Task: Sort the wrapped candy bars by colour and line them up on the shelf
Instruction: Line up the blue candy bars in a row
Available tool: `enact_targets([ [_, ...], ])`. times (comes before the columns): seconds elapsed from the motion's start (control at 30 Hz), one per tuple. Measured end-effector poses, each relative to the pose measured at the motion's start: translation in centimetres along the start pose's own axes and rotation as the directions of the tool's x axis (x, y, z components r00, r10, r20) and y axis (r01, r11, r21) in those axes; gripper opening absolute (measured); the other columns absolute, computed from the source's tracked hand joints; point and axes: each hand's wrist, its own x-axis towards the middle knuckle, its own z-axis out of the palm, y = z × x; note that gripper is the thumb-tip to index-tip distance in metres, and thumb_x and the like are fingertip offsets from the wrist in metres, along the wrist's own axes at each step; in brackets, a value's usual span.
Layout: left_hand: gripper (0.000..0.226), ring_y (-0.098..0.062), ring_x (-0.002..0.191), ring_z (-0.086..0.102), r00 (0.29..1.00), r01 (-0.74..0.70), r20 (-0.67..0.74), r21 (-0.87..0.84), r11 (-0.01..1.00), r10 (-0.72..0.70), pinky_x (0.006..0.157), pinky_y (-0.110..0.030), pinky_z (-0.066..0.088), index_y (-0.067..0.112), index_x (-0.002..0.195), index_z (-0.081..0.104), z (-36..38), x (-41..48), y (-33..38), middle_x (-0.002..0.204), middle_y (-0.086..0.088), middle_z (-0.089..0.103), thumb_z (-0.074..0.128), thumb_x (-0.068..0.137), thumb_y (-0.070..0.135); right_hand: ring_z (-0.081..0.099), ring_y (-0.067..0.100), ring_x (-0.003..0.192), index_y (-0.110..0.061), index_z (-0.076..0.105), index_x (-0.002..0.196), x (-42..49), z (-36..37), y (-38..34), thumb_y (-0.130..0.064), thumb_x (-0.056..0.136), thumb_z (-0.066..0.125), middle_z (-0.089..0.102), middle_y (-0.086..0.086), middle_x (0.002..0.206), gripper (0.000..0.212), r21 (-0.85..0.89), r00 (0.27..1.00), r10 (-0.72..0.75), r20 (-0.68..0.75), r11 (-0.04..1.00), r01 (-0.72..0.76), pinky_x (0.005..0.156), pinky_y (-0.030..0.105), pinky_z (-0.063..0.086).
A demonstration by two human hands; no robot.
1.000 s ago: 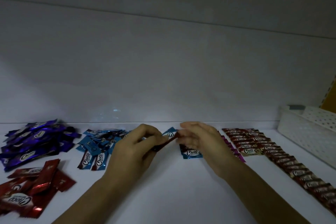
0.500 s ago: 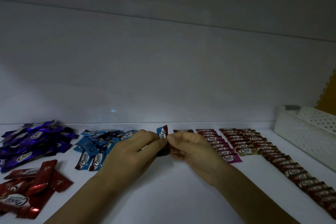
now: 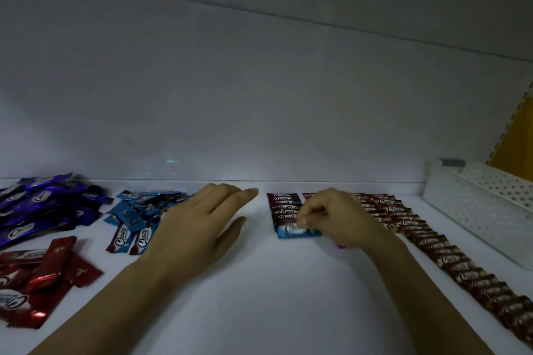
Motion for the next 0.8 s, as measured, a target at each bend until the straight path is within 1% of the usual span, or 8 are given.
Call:
enact_targets([
  [0.07,0.039,-0.013,0.086,0.056,1.0,0.027,0.01,-0.02,0.999,-0.027,0.051,-0.028,0.054,0.016,0.124,0.056,0.0,0.0,0.0,0.101,-0.002,0.066,0.049,0.089,0.029,0.051,0.002,0.09,-0.031,0.074,0.089,0.2,0.7,0.5,-0.032,0.082,0.071,0.065,-0.021,0.086,0.007,-0.135,0.998,-0.005,0.064,0.991,0.014,0.101,0.034,0.028],
  [0.13,0.039,-0.013,0.082,0.06,0.998,0.068,0.008,-0.056,0.996,-0.068,0.05,-0.029,0.054,0.019,0.126,0.051,-0.1,0.1,0.1,0.097,0.0,0.066,0.048,0.089,0.031,0.049,0.002,0.092,-0.032,0.074,0.09,0.4,1.0,0.7,-0.035,0.081,0.072,0.068,-0.017,0.095,0.01,-0.178,0.999,-0.01,0.034,0.984,0.016,0.1,0.033,0.024],
  [0.2,0.04,-0.015,0.079,0.064,0.996,0.092,0.02,-0.081,0.992,-0.091,0.048,-0.032,0.055,0.019,0.126,0.05,-0.2,0.0,0.3,0.095,0.002,0.067,0.048,0.088,0.031,0.052,0.004,0.094,-0.033,0.074,0.09,0.6,1.1,0.7,-0.036,0.08,0.073,0.069,-0.016,0.096,0.01,-0.199,1.0,-0.02,-0.003,0.98,0.019,0.099,0.033,0.024],
  [0.4,0.043,-0.014,0.075,0.066,0.99,0.127,0.07,-0.071,0.989,-0.122,0.048,-0.032,0.055,0.011,0.121,0.063,-0.5,0.1,0.5,0.09,0.004,0.068,0.045,0.088,0.032,0.053,0.008,0.101,-0.031,0.074,0.092,0.7,1.4,0.7,-0.036,0.08,0.073,0.068,-0.014,0.102,0.013,-0.231,0.998,-0.037,-0.047,0.973,0.025,0.098,0.031,0.026],
  [0.57,0.043,-0.013,0.075,0.066,0.983,0.163,0.098,-0.064,0.985,-0.156,0.048,-0.033,0.054,0.014,0.121,0.064,-0.6,0.0,0.6,0.089,0.007,0.067,0.045,0.088,0.034,0.053,0.008,0.092,-0.026,0.074,0.085,0.8,1.7,0.8,-0.033,0.08,0.074,0.065,-0.012,0.092,0.009,-0.231,0.996,-0.056,-0.074,0.972,0.037,0.091,0.029,0.033],
  [0.63,0.037,-0.014,0.076,0.066,0.977,0.175,0.133,-0.057,0.983,-0.166,0.049,-0.033,0.055,0.015,0.121,0.064,-0.5,-0.1,0.6,0.09,0.007,0.068,0.054,0.088,0.03,0.054,0.01,0.092,-0.022,0.07,0.082,0.8,1.8,0.8,-0.033,0.08,0.073,0.063,-0.009,0.093,0.012,-0.256,0.994,-0.063,-0.089,0.966,0.038,0.088,0.029,0.034],
  [0.7,0.035,-0.015,0.077,0.066,0.967,0.199,0.172,-0.038,0.979,-0.19,0.05,-0.033,0.055,0.016,0.117,0.066,-0.4,-0.3,0.6,0.09,0.006,0.068,0.071,0.083,0.021,0.055,0.012,0.093,-0.021,0.068,0.08,0.6,1.7,0.7,-0.032,0.08,0.073,0.063,-0.008,0.093,0.013,-0.266,0.995,-0.059,-0.085,0.963,0.034,0.087,0.029,0.036],
  [0.8,0.03,-0.019,0.079,0.067,0.961,0.22,0.164,0.028,0.975,-0.221,0.048,-0.031,0.053,0.016,0.106,0.071,-0.1,-0.2,0.5,0.09,0.004,0.069,0.077,0.078,0.018,0.049,0.005,0.08,-0.027,0.062,0.071,0.4,1.3,0.3,-0.029,0.081,0.072,0.05,-0.018,0.074,0.014,-0.255,0.987,-0.101,-0.126,0.965,0.066,0.083,0.028,0.037],
])
